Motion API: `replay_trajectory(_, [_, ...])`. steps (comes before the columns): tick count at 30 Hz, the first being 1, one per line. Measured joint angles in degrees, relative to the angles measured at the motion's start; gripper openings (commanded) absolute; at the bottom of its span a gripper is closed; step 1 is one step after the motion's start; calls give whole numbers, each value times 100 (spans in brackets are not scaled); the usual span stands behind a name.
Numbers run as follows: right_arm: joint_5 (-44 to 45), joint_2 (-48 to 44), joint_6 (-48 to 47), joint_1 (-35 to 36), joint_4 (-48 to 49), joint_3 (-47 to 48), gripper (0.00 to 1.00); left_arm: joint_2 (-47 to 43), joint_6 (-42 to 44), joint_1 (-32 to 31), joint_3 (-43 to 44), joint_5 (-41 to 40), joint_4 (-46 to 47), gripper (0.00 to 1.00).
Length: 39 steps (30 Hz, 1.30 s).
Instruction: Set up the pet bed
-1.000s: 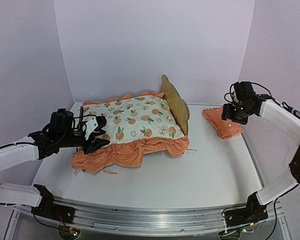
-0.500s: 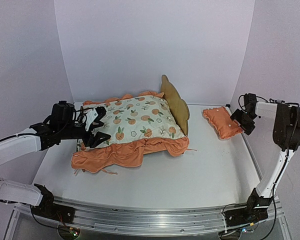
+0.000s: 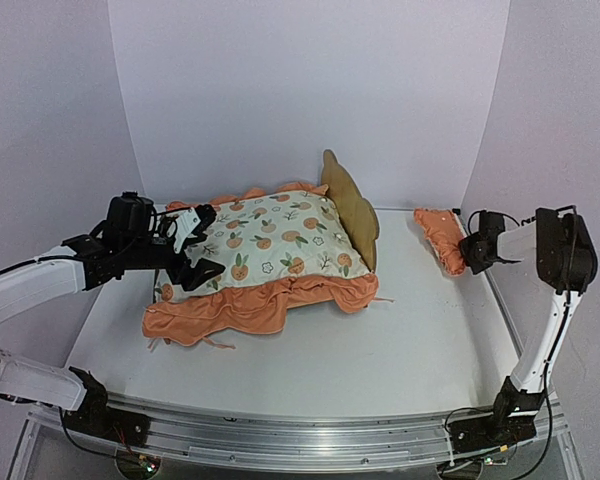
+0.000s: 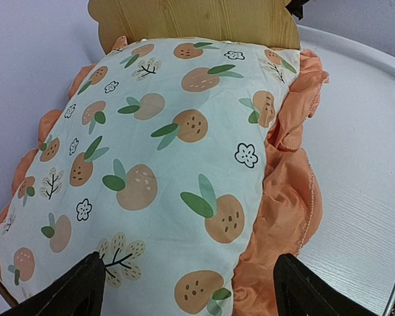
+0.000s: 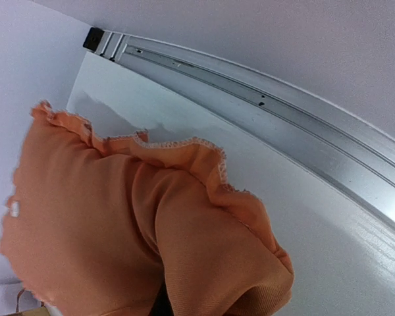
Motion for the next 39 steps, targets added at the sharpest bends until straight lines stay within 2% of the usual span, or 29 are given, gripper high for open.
replay_trajectory(5, [131, -405, -730, 157, -400, 337, 0, -86, -12, 0, -170, -56, 213, 90])
replay_trajectory(8, [566, -960, -1520, 619, -795, 912, 0, -249, -55, 0, -358, -68, 284, 90])
replay_trajectory(13, [1444, -1830, -3417, 2256, -881, 2223, 0, -543, -504, 0, -509, -4, 355, 89])
replay_trajectory(18, [1834, -1899, -5458, 4033, -683, 3432, 0, -1029, -902, 0, -749, 73, 462, 88])
replay_trajectory(23, [2169, -1086, -7412, 5305, -604, 4376, 0, -1422, -1053, 0, -899, -200, 454, 88])
replay_trajectory(27, [2287, -180, -8283, 5853, -806, 4666, 0, -1566, -1052, 0, -916, -640, 448, 88])
replay_trajectory(33, [2384, 928, -8873, 6162, -1662, 5061, 0, -1595, -1026, 26, -916, -1062, 445, 88])
replay_trajectory(39, [2795, 1497, -9879, 6093, -1717, 6821, 0, -1587, -1028, 26, -916, -1090, 452, 87])
